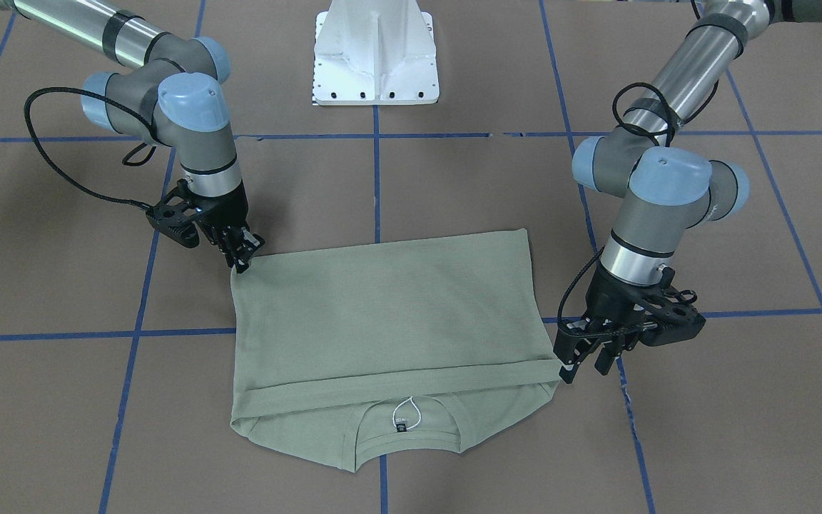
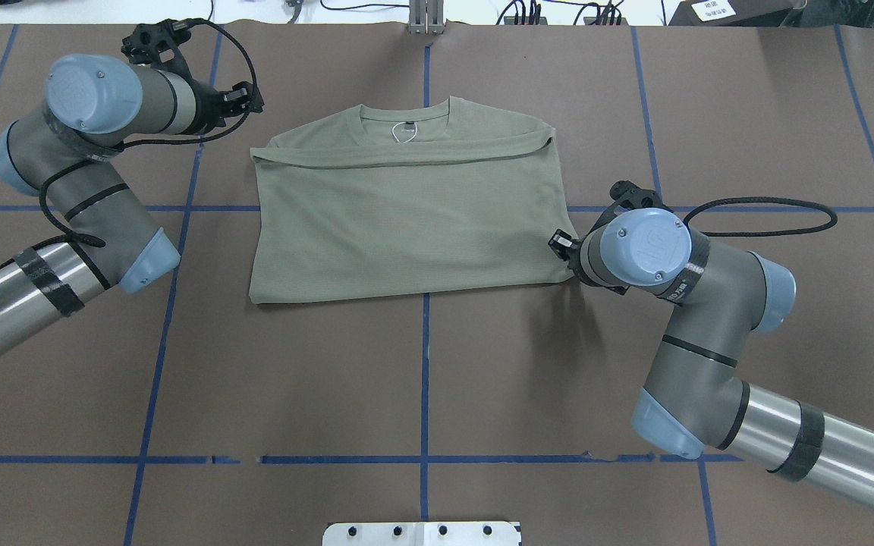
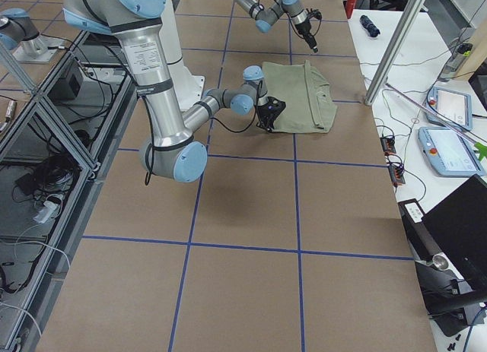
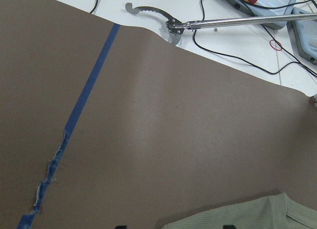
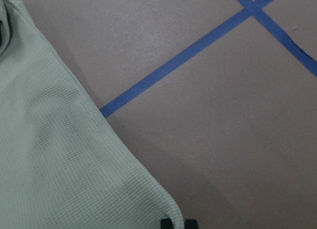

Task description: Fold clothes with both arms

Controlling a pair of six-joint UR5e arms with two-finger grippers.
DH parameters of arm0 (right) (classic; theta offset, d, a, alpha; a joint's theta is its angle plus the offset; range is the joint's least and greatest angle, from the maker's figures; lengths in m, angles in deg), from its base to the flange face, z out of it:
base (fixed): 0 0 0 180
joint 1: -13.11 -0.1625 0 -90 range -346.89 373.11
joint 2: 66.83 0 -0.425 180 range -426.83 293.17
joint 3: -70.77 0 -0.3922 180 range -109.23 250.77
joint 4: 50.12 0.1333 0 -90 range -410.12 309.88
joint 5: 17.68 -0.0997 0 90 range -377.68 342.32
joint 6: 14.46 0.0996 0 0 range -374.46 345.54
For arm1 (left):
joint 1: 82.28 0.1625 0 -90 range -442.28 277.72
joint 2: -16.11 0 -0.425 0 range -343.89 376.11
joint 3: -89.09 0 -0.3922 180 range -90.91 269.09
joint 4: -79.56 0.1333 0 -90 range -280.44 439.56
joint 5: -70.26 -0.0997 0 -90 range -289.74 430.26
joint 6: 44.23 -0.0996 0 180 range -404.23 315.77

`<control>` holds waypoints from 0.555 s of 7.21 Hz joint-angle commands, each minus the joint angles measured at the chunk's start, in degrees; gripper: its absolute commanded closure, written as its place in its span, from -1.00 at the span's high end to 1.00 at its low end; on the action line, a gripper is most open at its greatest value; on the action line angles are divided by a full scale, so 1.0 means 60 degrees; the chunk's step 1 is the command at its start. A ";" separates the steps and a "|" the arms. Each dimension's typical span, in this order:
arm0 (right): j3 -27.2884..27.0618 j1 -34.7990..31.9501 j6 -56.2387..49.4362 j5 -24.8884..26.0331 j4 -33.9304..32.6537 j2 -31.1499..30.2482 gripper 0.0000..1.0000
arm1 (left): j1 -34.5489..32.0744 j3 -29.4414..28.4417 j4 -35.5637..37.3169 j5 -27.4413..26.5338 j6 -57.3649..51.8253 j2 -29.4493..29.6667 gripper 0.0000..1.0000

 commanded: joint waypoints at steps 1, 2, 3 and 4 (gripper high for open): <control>-0.0139 -0.0008 0.0083 -0.0004 0.0000 0.0002 -1.00 | -0.0030 -0.0003 0.0005 0.0015 -0.0014 -0.0002 0.41; -0.0691 -0.0037 0.0084 0.0010 -0.0015 -0.0172 -1.00 | -0.0030 0.0012 -0.0038 0.0029 0.0000 0.0027 0.41; -0.1697 0.0093 0.0098 -0.0106 -0.0102 -0.0870 -1.00 | -0.0030 0.0172 -0.0111 0.0044 0.0015 0.0042 0.41; -0.2490 0.0413 0.0113 -0.0252 -0.0175 -0.1443 -1.00 | -0.0030 0.0289 -0.0112 0.0363 0.0029 0.0056 0.41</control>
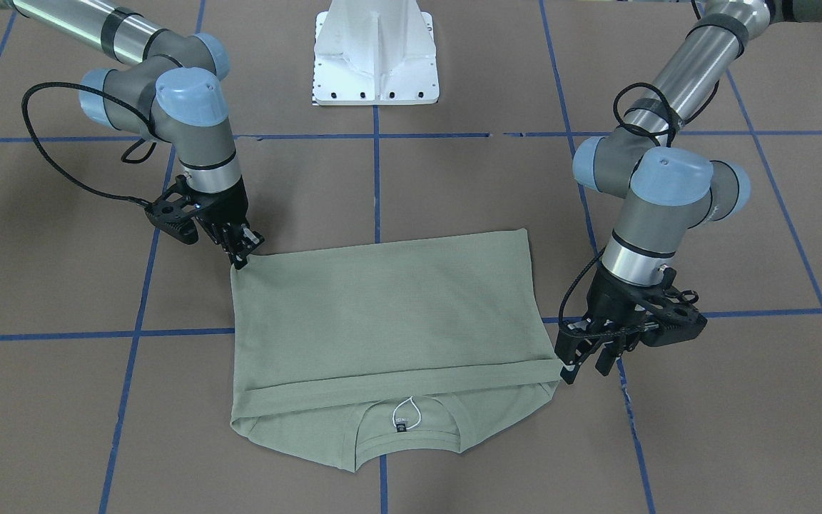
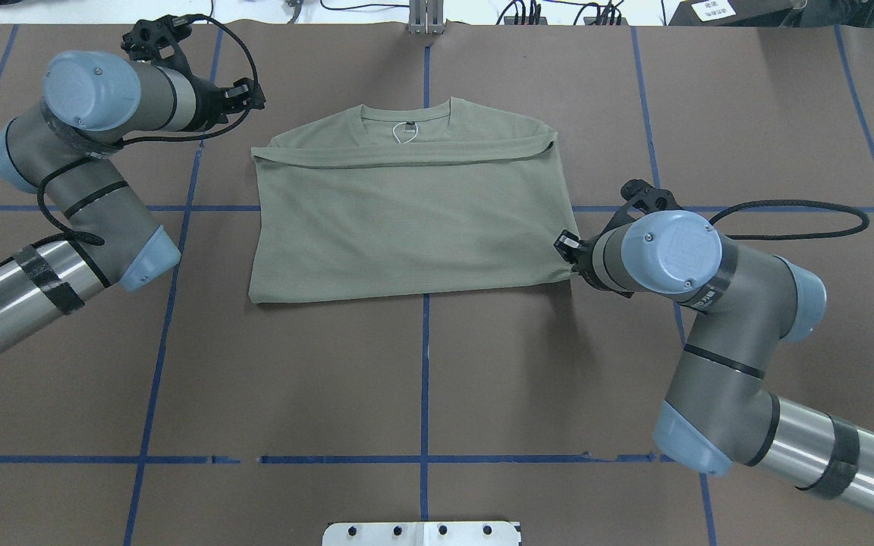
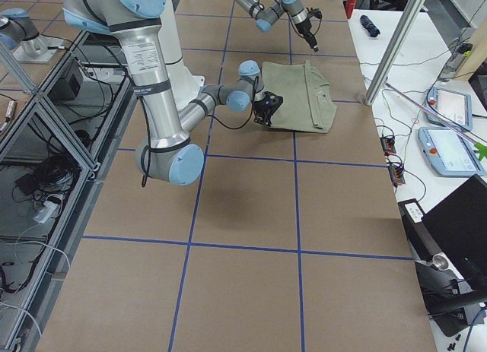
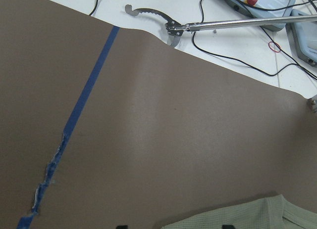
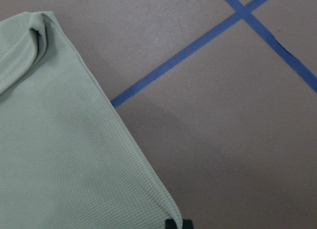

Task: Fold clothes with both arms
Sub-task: 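Drag the shirt toward the robot with the right gripper, rotating it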

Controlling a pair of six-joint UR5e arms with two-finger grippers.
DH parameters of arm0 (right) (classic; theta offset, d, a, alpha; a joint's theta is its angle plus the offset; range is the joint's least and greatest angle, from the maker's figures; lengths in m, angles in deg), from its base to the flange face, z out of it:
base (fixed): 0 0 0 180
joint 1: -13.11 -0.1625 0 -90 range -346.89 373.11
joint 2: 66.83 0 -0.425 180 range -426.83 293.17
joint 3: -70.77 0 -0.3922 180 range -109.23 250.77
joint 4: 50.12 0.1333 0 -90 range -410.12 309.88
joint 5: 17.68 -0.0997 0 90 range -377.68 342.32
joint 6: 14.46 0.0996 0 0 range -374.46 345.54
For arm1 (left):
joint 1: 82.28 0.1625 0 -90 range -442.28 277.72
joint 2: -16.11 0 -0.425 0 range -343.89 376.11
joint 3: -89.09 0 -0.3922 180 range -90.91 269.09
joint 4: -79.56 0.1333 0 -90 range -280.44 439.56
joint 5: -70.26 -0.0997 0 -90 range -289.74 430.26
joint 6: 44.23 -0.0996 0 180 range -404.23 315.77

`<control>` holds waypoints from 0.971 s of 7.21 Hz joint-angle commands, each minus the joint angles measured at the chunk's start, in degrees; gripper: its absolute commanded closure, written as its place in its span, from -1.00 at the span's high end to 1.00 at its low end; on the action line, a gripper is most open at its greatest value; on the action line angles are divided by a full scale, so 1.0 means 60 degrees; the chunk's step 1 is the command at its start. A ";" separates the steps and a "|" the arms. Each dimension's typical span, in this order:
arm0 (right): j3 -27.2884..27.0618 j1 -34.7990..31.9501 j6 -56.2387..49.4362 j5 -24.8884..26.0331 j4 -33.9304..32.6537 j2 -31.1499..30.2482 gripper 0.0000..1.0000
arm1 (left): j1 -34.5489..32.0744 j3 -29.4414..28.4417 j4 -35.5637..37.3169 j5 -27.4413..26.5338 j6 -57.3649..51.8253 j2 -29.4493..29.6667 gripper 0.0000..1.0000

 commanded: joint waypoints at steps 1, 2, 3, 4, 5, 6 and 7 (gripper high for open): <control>-0.1802 0.0564 0.0716 -0.0919 -0.0421 -0.1203 -1.00 | -0.0002 0.0275 -0.0029 0.0659 0.0046 0.0034 0.41; -0.2782 0.0799 0.1143 -0.2058 -0.0888 -0.1629 -1.00 | -0.0016 0.0712 -0.0029 0.1243 0.0061 -0.0082 0.41; -0.3328 0.1439 0.1771 -0.2765 -0.1270 -0.1807 -1.00 | -0.0016 0.1078 0.0000 0.2279 0.0134 -0.0112 0.41; -0.3551 0.2533 0.2415 -0.2932 -0.1651 -0.1823 -1.00 | -0.0002 0.1604 0.0015 0.2884 0.0149 -0.0461 0.42; -0.4032 0.3371 0.2509 -0.2948 -0.2467 -0.1940 -1.00 | -0.0002 0.2219 0.0029 0.3180 0.0149 -0.0899 0.43; -0.4196 0.3959 0.2510 -0.2934 -0.2924 -0.1984 -1.00 | 0.0013 0.2544 0.0088 0.3502 0.0425 -0.1063 0.44; -0.4198 0.4589 0.2800 -0.2817 -0.2973 -0.2028 0.97 | 0.0071 0.2619 0.0074 0.3752 0.1269 -0.1036 0.44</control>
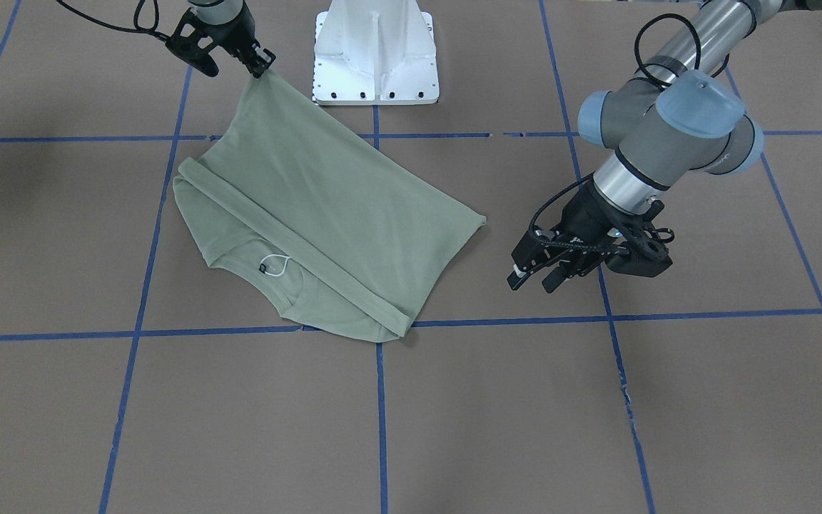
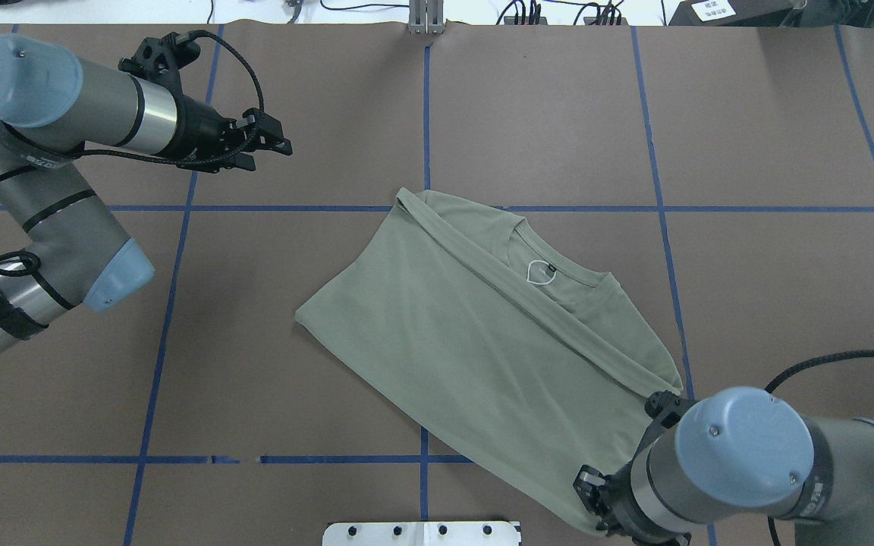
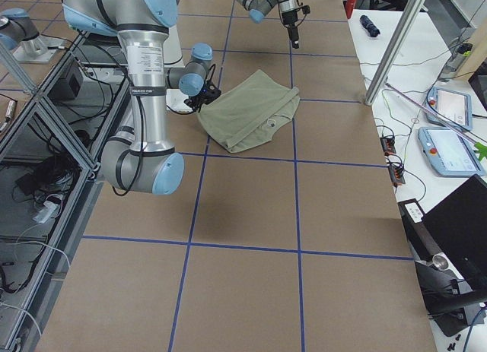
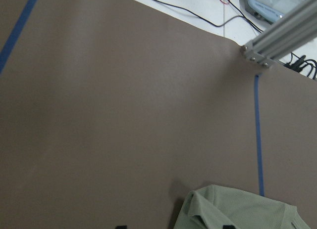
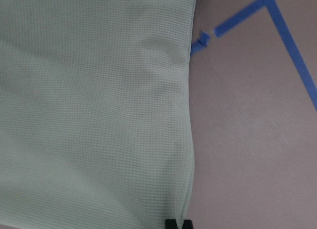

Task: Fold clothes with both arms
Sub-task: 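Drag the shirt toward the robot with the right gripper, rotating it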

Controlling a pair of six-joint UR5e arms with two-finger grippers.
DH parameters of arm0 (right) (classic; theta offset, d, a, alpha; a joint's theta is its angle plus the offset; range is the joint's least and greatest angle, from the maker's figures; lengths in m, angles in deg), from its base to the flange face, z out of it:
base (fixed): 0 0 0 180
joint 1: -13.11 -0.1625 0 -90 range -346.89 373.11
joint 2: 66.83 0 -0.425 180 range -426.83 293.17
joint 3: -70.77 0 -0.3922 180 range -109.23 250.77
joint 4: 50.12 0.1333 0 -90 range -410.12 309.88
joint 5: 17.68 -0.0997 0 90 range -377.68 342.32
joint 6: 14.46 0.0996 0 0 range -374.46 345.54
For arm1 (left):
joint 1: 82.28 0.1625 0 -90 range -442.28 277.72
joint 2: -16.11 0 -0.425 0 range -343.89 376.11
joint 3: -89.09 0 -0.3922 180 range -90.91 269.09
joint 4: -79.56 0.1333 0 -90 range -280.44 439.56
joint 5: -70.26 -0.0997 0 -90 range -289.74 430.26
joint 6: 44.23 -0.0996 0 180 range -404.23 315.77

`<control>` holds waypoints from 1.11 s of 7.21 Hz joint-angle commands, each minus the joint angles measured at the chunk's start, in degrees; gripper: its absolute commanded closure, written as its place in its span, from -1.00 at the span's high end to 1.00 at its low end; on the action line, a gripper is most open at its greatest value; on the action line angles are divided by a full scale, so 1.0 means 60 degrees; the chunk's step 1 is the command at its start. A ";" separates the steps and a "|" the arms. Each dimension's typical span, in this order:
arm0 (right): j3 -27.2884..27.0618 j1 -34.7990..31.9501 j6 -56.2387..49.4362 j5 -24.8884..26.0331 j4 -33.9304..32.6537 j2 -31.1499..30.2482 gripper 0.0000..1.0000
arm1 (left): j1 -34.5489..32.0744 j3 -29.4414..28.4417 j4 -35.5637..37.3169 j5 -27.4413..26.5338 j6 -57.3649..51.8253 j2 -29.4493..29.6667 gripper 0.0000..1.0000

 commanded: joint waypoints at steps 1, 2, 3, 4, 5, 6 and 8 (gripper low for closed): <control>-0.0098 0.1115 0.0422 0.0082 -0.0293 -0.0225 1.00 | 0.0076 0.0467 0.0010 0.0513 0.1124 -0.0107 0.44; -0.0098 0.1234 0.0539 0.0199 -0.0293 -0.0386 1.00 | 0.0105 0.0542 0.0010 0.0515 0.1549 -0.0108 0.45; -0.0127 0.1061 0.0584 0.0229 -0.0293 -0.0373 1.00 | 0.0222 0.0601 0.0025 0.0501 0.1757 -0.0108 0.45; -0.0200 0.0450 0.0585 0.0229 -0.0293 -0.0315 1.00 | 0.0469 0.0601 0.0025 0.0471 0.2092 -0.0137 0.45; -0.0258 -0.0426 0.0585 0.0229 -0.0293 0.0034 1.00 | 0.0878 0.0630 0.0025 0.0413 0.2734 -0.0325 0.48; -0.0230 -0.1638 0.0527 0.0171 -0.0293 0.0705 1.00 | 0.1360 0.0659 0.0039 0.0340 0.3625 -0.0342 0.53; -0.0128 -0.3152 -0.0287 0.0112 -0.0279 0.0960 1.00 | 0.2533 0.0674 0.0577 -0.0550 0.4409 -0.0502 0.53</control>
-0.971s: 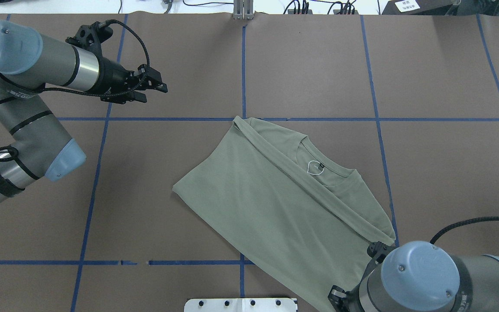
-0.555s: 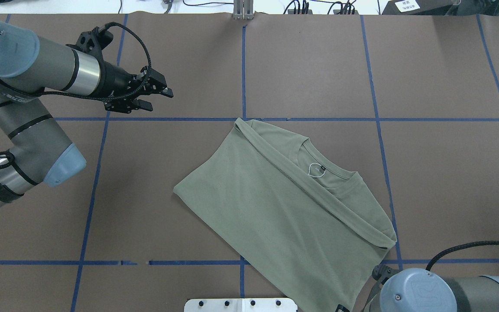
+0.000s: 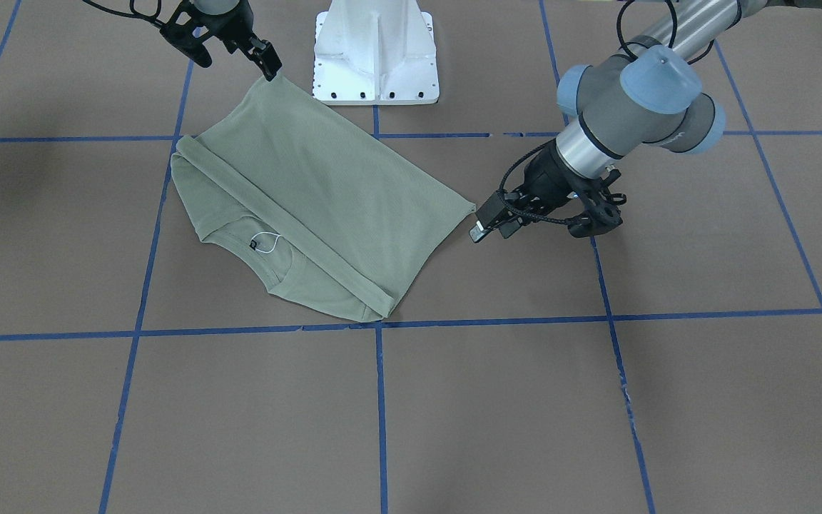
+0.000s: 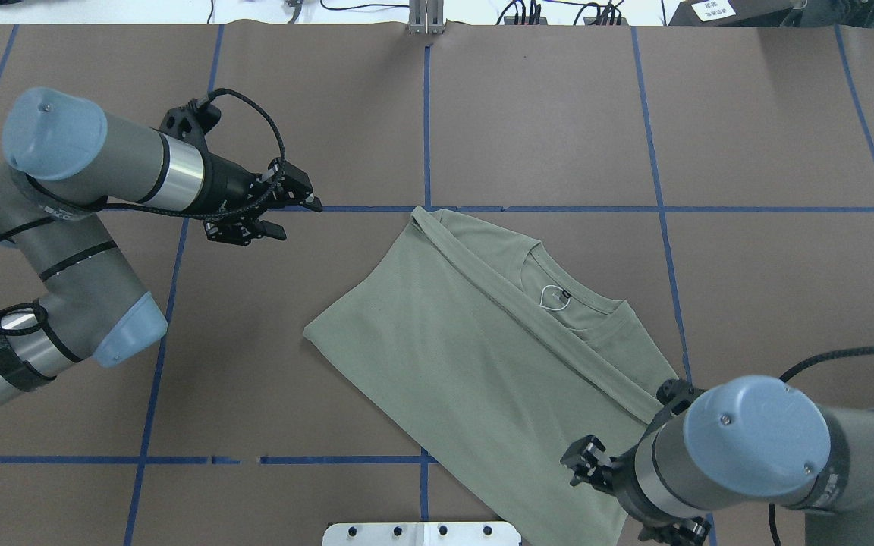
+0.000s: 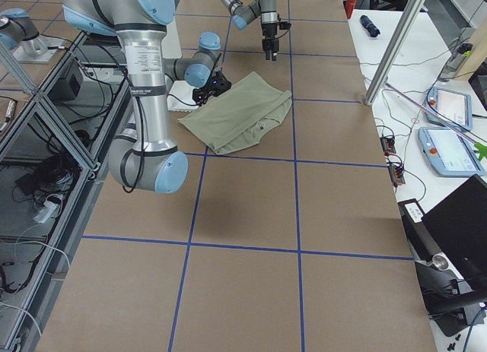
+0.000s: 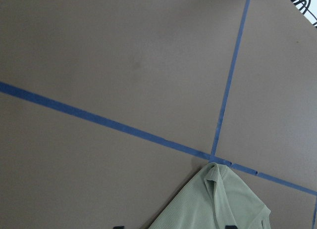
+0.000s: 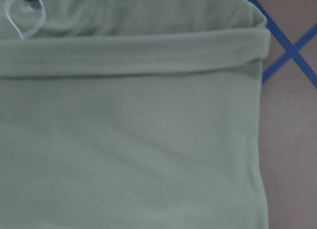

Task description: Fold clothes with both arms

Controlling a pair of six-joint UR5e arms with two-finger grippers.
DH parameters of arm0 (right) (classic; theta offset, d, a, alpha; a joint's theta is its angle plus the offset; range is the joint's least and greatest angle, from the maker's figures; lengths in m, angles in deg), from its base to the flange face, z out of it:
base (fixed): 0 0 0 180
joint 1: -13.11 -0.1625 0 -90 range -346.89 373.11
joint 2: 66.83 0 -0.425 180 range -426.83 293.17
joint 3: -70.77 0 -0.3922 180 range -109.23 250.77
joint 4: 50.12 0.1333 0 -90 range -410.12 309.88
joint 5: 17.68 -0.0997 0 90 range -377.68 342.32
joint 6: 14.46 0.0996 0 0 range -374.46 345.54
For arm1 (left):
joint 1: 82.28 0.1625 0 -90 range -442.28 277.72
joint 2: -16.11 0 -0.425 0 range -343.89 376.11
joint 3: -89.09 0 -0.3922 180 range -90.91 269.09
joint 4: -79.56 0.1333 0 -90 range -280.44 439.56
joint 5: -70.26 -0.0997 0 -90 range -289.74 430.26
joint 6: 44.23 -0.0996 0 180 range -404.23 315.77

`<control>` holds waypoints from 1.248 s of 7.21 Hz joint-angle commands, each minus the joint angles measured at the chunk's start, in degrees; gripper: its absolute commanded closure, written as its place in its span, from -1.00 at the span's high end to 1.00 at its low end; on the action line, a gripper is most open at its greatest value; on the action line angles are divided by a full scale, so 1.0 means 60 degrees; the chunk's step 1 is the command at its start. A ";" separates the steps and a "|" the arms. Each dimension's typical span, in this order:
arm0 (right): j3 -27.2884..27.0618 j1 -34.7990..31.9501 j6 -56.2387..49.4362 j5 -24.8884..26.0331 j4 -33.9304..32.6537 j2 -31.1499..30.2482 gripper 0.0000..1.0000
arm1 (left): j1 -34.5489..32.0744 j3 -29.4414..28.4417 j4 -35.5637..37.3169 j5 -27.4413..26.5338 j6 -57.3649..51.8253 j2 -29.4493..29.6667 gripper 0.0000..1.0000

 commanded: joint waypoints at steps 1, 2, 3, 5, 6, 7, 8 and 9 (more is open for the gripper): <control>0.0223 -0.1549 -0.1443 0.0054 0.0026 0.0282 1.00 | 0.0729 0.0065 0.1206 -0.0544 0.0421 -0.0073 0.53; 0.0630 -0.1874 -0.1945 0.0070 0.0055 0.0471 1.00 | 0.1035 0.0036 0.1650 -0.0879 0.0421 -0.0102 0.53; 0.1084 -0.1906 -0.2327 0.0070 0.0114 0.0720 1.00 | 0.1284 0.0036 0.2075 -0.1172 0.0421 -0.0088 0.53; 0.1264 -0.1950 -0.2331 0.0085 0.0100 0.0839 1.00 | 0.1302 0.0299 0.2693 -0.1204 0.0421 -0.0117 0.51; 0.1526 -0.1921 -0.2345 0.0070 0.0114 0.0897 1.00 | 0.1345 0.0314 0.2709 -0.1204 0.0421 -0.0117 0.51; 0.1572 -0.1921 -0.2345 0.0070 0.0114 0.0913 1.00 | 0.1447 0.0300 0.2709 -0.1219 0.0421 -0.0117 0.46; 0.1717 -0.1907 -0.2331 0.0084 0.0114 0.1101 1.00 | 0.1666 0.0314 0.2723 -0.1378 0.0421 -0.0132 0.35; 0.2067 -0.1892 -0.2302 0.0085 0.0114 0.1422 1.00 | 0.1798 0.0314 0.2724 -0.1655 0.0421 -0.0117 0.01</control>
